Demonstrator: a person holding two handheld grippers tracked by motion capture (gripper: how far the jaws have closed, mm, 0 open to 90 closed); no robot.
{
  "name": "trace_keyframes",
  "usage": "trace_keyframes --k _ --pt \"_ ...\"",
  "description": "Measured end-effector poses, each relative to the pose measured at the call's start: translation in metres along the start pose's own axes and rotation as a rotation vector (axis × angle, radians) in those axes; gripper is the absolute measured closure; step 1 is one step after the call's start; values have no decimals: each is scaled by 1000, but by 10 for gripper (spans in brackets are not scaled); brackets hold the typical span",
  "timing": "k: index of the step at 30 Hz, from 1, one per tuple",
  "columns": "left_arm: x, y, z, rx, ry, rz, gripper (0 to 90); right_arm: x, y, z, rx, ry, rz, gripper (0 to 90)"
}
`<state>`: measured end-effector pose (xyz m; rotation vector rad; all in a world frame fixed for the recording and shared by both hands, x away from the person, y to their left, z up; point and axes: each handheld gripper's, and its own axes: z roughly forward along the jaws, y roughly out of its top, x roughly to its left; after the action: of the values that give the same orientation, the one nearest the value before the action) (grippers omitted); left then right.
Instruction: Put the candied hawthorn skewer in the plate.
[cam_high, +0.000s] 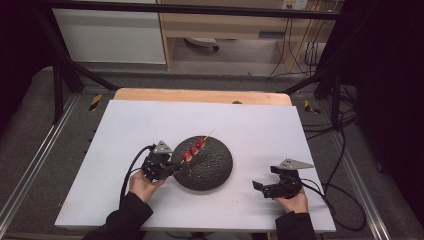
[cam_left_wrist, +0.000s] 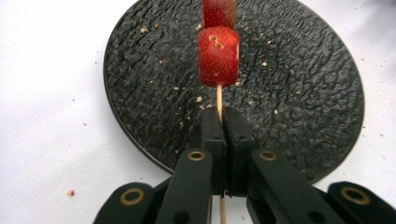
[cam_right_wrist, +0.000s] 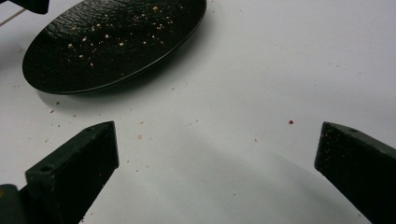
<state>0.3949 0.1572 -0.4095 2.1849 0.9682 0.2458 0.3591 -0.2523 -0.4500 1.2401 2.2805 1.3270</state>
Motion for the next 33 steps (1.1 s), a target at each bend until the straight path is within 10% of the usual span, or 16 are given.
trace_keyframes --k 15,33 --pt "-7 1 21 107 15 22 880 0 -1 0 3 8 6 4" --pt "-11 5 25 122 25 44 863 0 -2 1 11 10 11 5"
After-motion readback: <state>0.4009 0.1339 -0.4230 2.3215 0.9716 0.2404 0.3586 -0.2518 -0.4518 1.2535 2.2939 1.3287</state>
